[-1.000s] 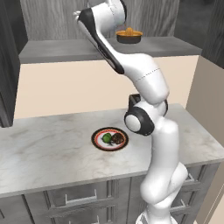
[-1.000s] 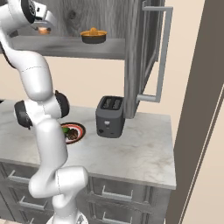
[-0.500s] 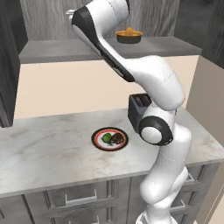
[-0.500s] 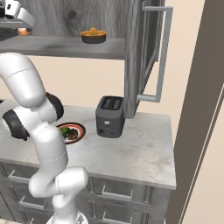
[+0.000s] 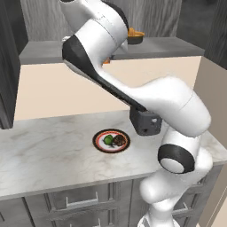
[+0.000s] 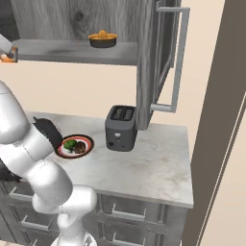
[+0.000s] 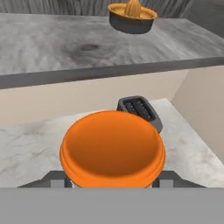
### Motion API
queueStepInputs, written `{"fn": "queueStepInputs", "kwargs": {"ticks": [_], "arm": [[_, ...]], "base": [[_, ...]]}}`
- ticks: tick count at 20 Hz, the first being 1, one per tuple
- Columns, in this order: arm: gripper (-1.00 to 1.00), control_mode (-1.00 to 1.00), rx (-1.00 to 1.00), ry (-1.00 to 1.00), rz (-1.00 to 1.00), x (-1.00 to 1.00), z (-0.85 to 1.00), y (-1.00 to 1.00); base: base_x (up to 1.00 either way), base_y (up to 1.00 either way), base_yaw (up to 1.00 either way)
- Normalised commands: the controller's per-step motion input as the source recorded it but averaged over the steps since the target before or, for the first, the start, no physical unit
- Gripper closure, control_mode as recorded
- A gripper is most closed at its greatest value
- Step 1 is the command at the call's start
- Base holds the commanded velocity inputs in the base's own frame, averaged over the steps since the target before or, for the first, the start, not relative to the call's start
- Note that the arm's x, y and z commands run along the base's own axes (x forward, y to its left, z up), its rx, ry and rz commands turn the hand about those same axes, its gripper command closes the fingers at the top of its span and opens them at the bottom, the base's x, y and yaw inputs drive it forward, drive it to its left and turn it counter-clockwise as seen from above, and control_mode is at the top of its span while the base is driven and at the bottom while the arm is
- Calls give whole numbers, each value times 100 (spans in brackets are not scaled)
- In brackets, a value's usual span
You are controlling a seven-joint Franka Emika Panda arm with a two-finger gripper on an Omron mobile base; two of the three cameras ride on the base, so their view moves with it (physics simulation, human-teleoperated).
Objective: Pick the avocado and bread from the counter and place them on the plate. Then pick the jam from the cabinet and place it next to the plate. Lastly close the cabinet door.
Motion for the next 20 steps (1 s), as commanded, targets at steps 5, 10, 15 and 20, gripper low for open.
{"fn": "queueStepInputs", "kwargs": {"ticks": [5, 10, 15, 20], "arm": [[100, -100, 11, -15, -2, -100, -79, -74], [100, -100, 6, -2, -11, -98, -80, -62], [100, -100, 0, 3, -18, -43, -55, -4], [100, -100, 0, 16, -2, 4, -49, 10]], "base": [[0, 0, 0], [0, 0, 0], [0, 0, 0], [0, 0, 0]]}}
